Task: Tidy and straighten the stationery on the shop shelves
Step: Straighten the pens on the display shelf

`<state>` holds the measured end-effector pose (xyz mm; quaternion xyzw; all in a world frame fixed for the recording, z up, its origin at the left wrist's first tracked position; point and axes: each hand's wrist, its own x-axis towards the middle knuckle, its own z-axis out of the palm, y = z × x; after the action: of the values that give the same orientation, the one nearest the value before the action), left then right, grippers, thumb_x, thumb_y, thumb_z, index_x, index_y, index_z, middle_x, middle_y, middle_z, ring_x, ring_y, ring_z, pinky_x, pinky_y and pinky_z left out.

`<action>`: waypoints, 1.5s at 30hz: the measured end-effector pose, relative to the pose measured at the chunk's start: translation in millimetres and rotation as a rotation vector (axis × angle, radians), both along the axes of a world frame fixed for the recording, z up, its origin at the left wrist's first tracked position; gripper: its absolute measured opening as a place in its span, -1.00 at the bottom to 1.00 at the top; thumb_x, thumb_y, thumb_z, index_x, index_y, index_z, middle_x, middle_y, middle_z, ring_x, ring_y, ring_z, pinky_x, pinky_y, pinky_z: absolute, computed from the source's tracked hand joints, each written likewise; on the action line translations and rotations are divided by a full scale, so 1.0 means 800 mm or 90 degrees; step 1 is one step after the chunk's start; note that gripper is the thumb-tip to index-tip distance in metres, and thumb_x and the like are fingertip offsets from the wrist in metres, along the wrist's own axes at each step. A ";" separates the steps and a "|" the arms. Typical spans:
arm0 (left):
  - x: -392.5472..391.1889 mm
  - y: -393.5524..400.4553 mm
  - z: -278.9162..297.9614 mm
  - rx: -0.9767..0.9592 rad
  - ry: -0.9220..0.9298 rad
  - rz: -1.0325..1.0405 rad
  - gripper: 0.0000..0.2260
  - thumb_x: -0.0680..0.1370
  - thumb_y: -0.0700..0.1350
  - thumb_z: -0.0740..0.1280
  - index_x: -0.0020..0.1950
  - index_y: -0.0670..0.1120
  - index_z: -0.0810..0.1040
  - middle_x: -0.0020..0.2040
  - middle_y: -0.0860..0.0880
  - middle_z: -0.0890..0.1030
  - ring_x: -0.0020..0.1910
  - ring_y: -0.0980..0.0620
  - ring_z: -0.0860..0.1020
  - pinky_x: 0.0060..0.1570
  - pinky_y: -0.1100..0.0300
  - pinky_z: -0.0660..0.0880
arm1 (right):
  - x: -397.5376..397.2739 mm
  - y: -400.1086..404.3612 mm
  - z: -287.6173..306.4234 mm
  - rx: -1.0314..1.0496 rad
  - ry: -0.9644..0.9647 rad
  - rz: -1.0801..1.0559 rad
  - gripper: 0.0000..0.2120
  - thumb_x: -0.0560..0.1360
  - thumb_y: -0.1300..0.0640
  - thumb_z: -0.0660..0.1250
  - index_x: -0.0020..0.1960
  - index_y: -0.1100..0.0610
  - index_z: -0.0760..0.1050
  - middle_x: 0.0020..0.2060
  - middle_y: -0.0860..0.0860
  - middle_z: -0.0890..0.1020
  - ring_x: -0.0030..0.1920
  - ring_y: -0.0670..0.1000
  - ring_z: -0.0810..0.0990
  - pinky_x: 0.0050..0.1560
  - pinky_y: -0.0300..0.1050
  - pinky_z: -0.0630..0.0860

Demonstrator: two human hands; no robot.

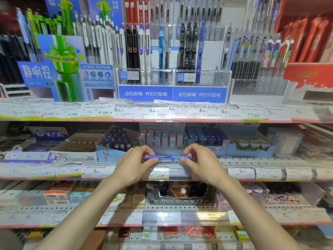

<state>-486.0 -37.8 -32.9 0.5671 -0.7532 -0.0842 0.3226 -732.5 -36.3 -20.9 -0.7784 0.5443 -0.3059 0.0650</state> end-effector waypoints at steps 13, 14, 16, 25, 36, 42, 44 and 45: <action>0.008 0.051 0.049 -0.142 0.106 -0.123 -0.80 0.49 0.18 0.35 -0.11 0.09 0.64 -0.15 0.16 0.63 -0.15 0.10 0.57 -0.18 0.37 0.39 | -0.013 0.054 0.067 -0.133 0.070 0.057 -0.79 0.58 -0.12 0.28 0.08 -0.05 0.61 -0.13 -0.17 0.51 -0.20 -0.18 0.51 -0.10 -0.16 0.46; 0.007 0.054 0.057 -0.162 0.109 -0.127 -0.81 0.50 0.17 0.35 -0.09 0.08 0.65 -0.15 0.16 0.63 -0.16 0.10 0.57 -0.19 0.35 0.41 | -0.012 0.059 0.076 -0.159 0.063 0.054 -0.79 0.58 -0.12 0.29 0.07 -0.04 0.61 -0.14 -0.17 0.50 -0.20 -0.18 0.51 -0.11 -0.17 0.46; 0.006 0.059 0.075 -0.215 0.108 -0.134 -0.82 0.52 0.12 0.36 -0.07 0.04 0.65 -0.18 0.18 0.62 -0.23 0.12 0.56 -0.23 0.36 0.39 | -0.012 0.067 0.095 -0.197 0.020 0.058 -0.81 0.57 -0.08 0.32 0.06 -0.02 0.63 -0.16 -0.17 0.49 -0.22 -0.20 0.49 -0.12 -0.25 0.41; -0.025 0.059 0.150 -0.391 0.089 -0.107 -0.78 0.52 0.13 0.37 -0.07 0.00 0.64 -0.28 0.21 0.58 -0.34 0.11 0.54 -0.30 0.17 0.48 | 0.004 0.068 0.182 -0.063 -0.621 0.190 -0.73 0.49 0.31 0.45 0.18 0.22 0.57 -0.12 0.13 0.64 -0.13 0.11 0.72 -0.06 -0.03 0.68; -0.067 0.018 0.191 -0.439 -0.032 -0.044 -0.83 0.56 0.13 0.34 -0.07 0.04 0.57 -0.18 0.15 0.55 -0.23 0.06 0.49 -0.18 0.04 0.48 | 0.019 0.032 0.235 -0.040 -0.757 0.140 -0.64 0.49 0.34 0.44 0.24 0.24 0.44 -0.19 0.17 0.63 -0.20 0.06 0.67 -0.11 -0.07 0.69; -0.059 -0.009 0.204 -0.492 -0.074 -0.016 -0.76 0.55 0.01 0.39 0.14 -0.09 0.59 0.02 -0.04 0.52 0.09 -0.06 0.47 -0.07 -0.01 0.51 | 0.002 0.013 0.261 -0.182 -0.648 0.049 -0.70 0.53 0.30 0.40 0.24 0.18 0.48 -0.19 0.01 0.57 -0.25 -0.02 0.66 -0.09 -0.04 0.69; -0.061 -0.014 0.209 -0.512 -0.094 -0.001 -0.71 0.54 -0.01 0.40 0.20 -0.11 0.57 0.08 -0.08 0.50 0.12 -0.07 0.44 0.00 0.02 0.49 | -0.001 0.007 0.271 -0.218 -0.632 0.030 -0.67 0.54 0.28 0.39 0.29 0.21 0.48 -0.12 0.01 0.59 -0.17 0.01 0.68 -0.09 -0.08 0.69; -0.062 -0.016 0.211 -0.521 -0.101 0.007 -0.69 0.53 -0.02 0.41 0.22 -0.11 0.56 0.11 -0.09 0.49 0.13 -0.07 0.43 0.04 0.02 0.48 | -0.003 0.005 0.277 -0.236 -0.623 0.023 -0.66 0.54 0.27 0.39 0.30 0.20 0.48 -0.08 0.02 0.60 -0.15 0.02 0.69 -0.08 -0.08 0.69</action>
<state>-535.9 -50.6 135.6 0.4004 -0.7441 0.2679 0.4628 -734.7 -32.6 200.5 -0.5519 0.3732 -0.7241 0.1781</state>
